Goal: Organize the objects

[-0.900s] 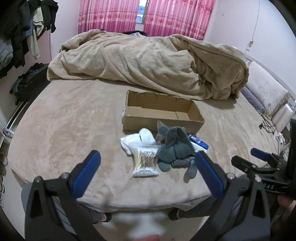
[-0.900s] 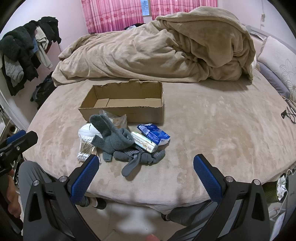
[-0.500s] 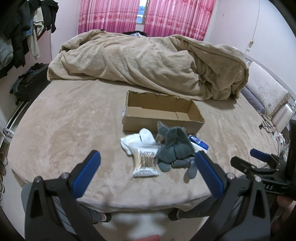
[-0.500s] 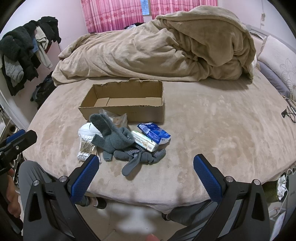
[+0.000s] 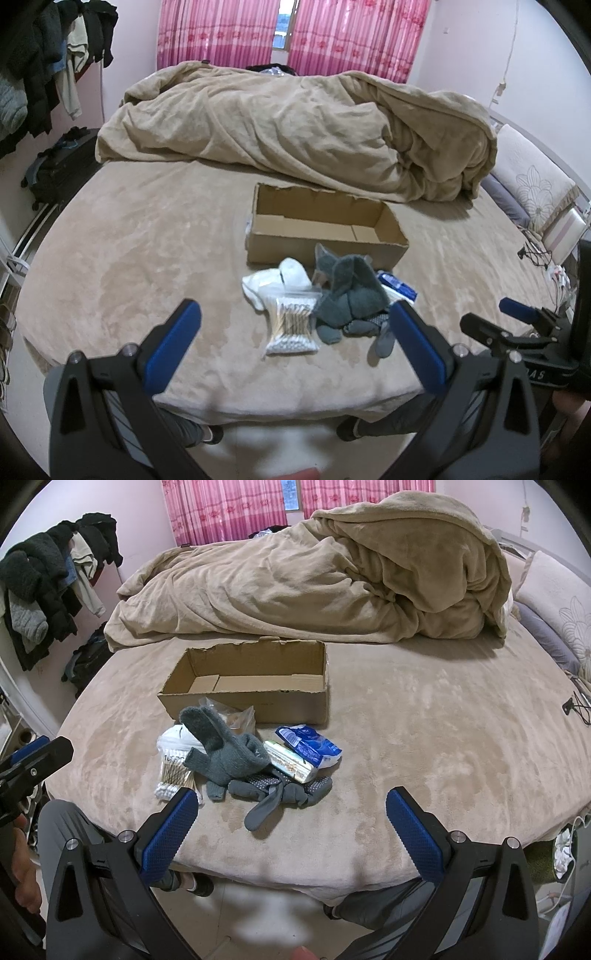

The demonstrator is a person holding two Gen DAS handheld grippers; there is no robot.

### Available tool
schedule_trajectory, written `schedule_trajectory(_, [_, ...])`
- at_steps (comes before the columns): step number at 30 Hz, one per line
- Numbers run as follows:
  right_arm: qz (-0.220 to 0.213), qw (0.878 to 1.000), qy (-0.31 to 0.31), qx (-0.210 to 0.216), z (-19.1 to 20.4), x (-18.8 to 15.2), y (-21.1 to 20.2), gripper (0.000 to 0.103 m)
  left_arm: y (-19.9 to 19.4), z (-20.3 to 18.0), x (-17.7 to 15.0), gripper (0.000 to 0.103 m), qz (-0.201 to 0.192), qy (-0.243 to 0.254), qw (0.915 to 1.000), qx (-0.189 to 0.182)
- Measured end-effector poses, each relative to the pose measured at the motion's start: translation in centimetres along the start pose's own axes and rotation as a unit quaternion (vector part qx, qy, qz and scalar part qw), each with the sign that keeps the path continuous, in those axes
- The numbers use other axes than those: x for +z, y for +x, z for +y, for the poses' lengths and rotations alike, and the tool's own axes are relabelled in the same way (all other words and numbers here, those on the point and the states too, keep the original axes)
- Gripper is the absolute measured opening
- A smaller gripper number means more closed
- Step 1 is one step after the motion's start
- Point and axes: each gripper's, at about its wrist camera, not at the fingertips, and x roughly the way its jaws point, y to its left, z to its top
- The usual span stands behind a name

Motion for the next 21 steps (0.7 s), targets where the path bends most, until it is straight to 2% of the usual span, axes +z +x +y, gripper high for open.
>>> schedule_trajectory(21, [0.001,1.0,0.001,0.001,-0.03,0.04,0.08,0.103,-0.14,0.03,-0.18,0.102,-0.002,-0.001,1.0,0.0])
